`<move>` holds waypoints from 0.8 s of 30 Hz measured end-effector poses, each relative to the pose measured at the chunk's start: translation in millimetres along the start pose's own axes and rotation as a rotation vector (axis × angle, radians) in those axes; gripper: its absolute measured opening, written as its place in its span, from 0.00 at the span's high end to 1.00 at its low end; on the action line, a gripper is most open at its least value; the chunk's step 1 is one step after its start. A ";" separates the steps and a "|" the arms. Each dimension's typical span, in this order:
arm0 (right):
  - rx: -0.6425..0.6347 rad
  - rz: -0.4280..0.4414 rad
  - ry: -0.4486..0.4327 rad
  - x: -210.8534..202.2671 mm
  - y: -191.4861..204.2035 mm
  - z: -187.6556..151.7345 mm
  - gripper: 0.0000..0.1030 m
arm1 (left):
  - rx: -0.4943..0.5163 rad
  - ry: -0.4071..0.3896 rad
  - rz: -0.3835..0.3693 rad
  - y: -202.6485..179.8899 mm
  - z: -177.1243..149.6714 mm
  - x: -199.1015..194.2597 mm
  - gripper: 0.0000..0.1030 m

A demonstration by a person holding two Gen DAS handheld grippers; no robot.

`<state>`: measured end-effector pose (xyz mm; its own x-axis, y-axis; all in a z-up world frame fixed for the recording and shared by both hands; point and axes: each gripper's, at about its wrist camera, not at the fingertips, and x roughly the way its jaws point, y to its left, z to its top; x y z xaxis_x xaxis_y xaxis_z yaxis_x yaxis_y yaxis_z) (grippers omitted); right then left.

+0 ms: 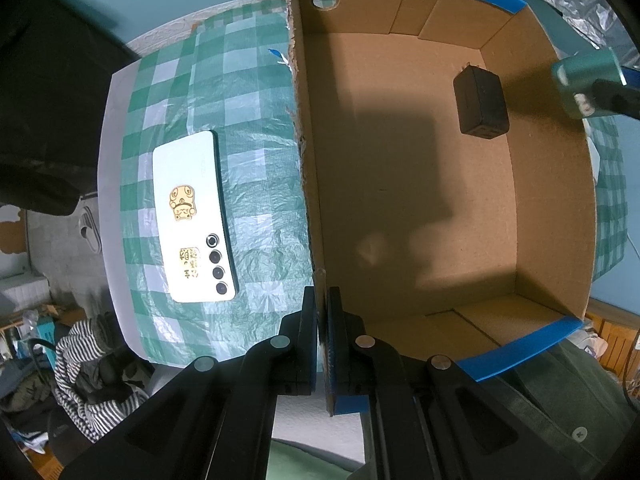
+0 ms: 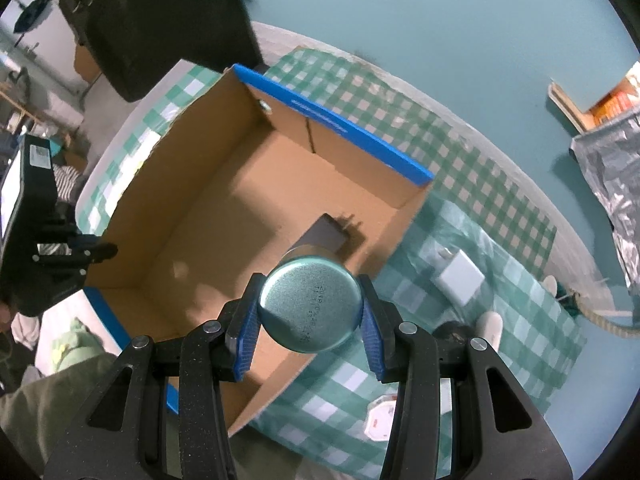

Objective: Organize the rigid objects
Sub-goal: 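Carry the teal tin with the right tool over the box, then release the teal tin into the box beside the black charger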

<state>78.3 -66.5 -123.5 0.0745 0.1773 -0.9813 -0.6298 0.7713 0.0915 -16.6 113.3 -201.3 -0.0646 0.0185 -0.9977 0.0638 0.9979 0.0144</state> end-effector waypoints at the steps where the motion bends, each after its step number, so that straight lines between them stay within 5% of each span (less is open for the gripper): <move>1: -0.008 0.002 0.008 3.2 2.3 0.4 0.57 | 0.000 0.000 0.000 0.0 0.0 0.0 0.96; 24: -0.050 0.000 0.152 67.2 13.3 -13.1 0.57 | -0.006 0.010 -0.006 0.8 -6.2 3.3 0.96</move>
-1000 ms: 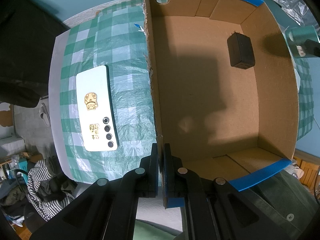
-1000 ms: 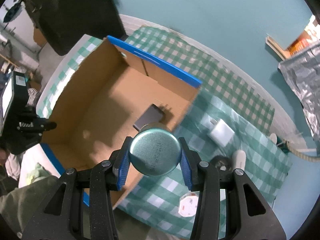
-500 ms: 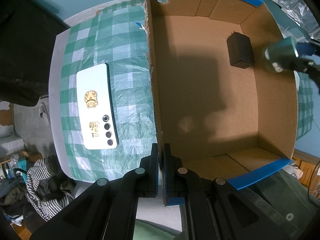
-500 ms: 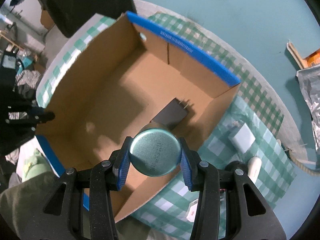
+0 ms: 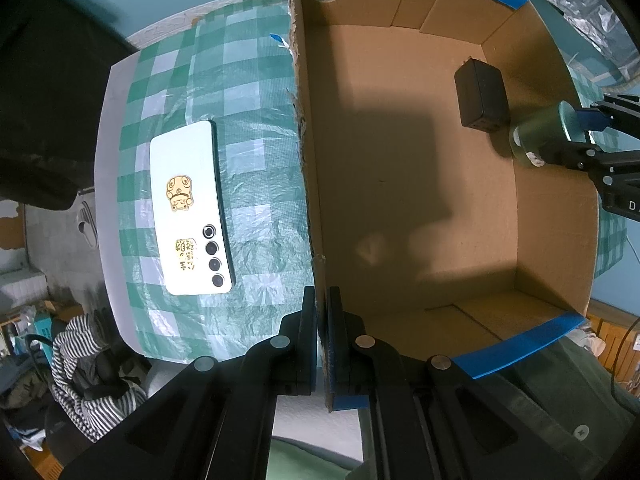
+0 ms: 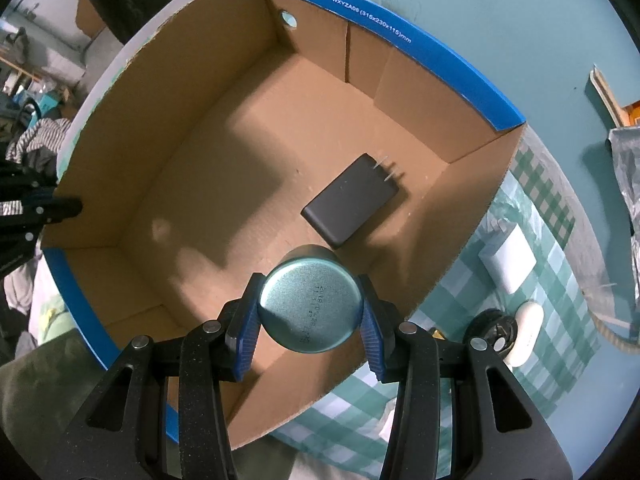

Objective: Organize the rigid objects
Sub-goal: 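Release the teal tin into the box beside the black charger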

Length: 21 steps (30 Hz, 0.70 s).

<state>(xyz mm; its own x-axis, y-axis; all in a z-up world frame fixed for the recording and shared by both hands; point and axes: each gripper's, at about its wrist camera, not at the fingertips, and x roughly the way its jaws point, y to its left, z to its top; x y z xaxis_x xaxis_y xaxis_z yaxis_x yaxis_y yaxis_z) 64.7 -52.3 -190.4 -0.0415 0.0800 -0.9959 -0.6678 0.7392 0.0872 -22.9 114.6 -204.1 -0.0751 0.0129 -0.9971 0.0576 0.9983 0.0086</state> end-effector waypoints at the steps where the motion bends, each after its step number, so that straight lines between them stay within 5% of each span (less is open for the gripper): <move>1: 0.002 -0.003 0.000 0.5 -0.1 0.4 0.57 | 0.001 0.000 0.000 0.0 -0.1 0.1 0.96; 21: 0.021 -0.004 -0.018 -1.1 -0.1 0.3 0.53 | 0.004 0.007 -0.001 -1.3 -0.3 0.7 0.96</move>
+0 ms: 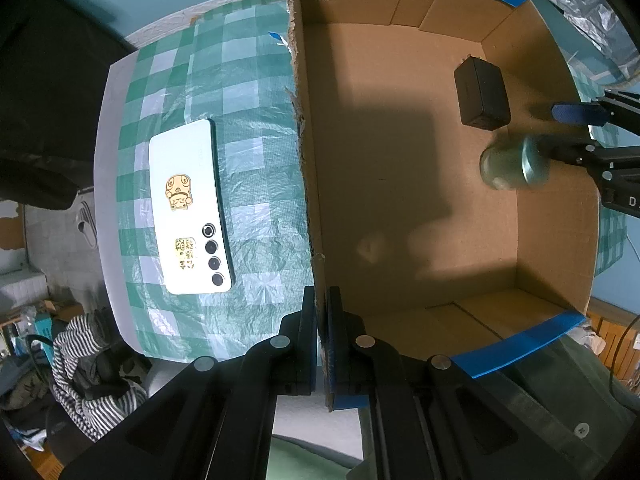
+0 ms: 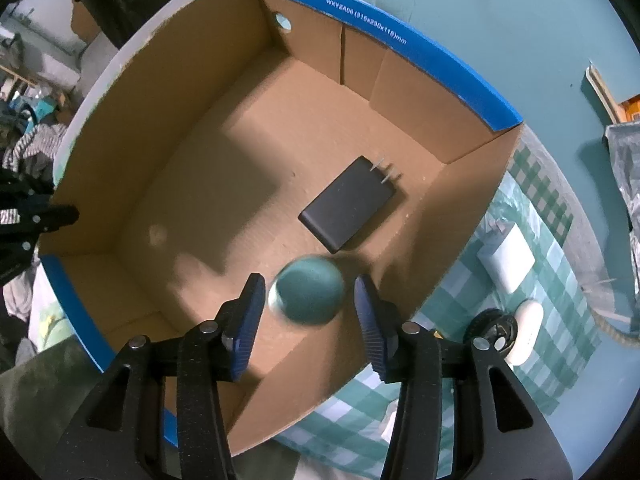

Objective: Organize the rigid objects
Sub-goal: 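Release the teal tin into the box beside the black charger, then move the right tool back over the white octagonal tag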

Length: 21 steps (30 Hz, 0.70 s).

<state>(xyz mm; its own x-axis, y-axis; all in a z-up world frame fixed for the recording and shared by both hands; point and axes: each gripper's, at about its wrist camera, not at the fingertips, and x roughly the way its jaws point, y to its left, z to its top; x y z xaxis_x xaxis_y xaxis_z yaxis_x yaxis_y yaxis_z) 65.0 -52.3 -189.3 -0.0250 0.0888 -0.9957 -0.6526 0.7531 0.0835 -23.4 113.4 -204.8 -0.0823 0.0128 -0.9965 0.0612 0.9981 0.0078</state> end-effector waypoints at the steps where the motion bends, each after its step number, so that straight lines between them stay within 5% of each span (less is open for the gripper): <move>1: 0.003 0.000 -0.003 -1.1 -0.3 0.1 0.53 | 0.000 0.000 0.000 -0.1 0.0 0.0 0.96; 21: 0.072 0.002 -0.088 -48.1 -12.1 -9.6 0.49 | 0.006 -0.002 0.001 0.6 0.2 -1.5 0.96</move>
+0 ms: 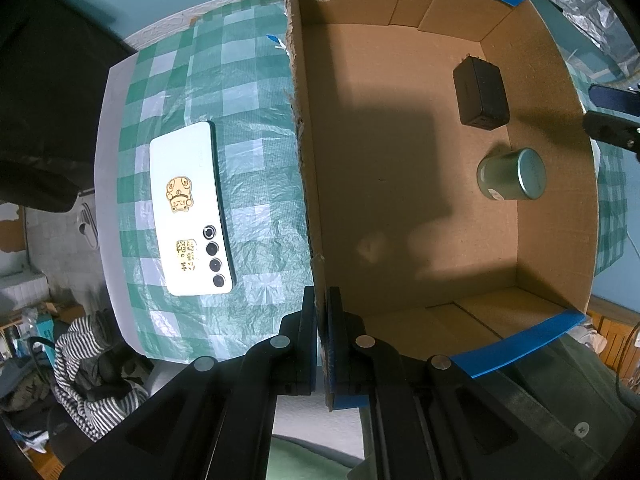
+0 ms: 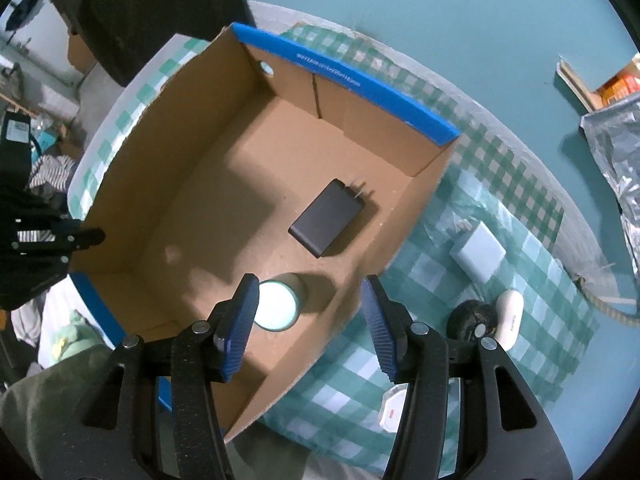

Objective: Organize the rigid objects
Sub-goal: 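Move the right tool back over the white octagonal tag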

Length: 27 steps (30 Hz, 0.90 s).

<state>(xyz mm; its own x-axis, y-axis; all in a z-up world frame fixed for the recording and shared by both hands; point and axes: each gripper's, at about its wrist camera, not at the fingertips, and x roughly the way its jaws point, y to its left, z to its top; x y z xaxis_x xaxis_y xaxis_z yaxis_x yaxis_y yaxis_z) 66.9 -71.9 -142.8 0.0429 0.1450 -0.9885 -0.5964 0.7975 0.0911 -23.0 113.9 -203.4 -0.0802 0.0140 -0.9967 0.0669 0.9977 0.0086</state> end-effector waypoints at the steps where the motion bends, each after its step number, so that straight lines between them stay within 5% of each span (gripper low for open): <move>1: 0.005 0.000 -0.006 -2.9 -1.2 -0.8 0.49 | 0.000 0.000 0.000 -0.1 0.2 0.0 0.96; 27: 0.310 -0.054 0.009 -33.4 -105.6 -72.9 0.40 | 0.003 0.002 0.002 0.4 2.7 -0.9 0.96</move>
<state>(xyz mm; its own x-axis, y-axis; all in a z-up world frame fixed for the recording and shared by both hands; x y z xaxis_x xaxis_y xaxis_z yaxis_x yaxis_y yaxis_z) 70.0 -203.6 -128.2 0.0600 0.0934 -0.9938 -0.3208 0.9446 0.0694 -20.2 114.1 -202.7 -0.0824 0.0156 -0.9965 0.0704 0.9975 0.0098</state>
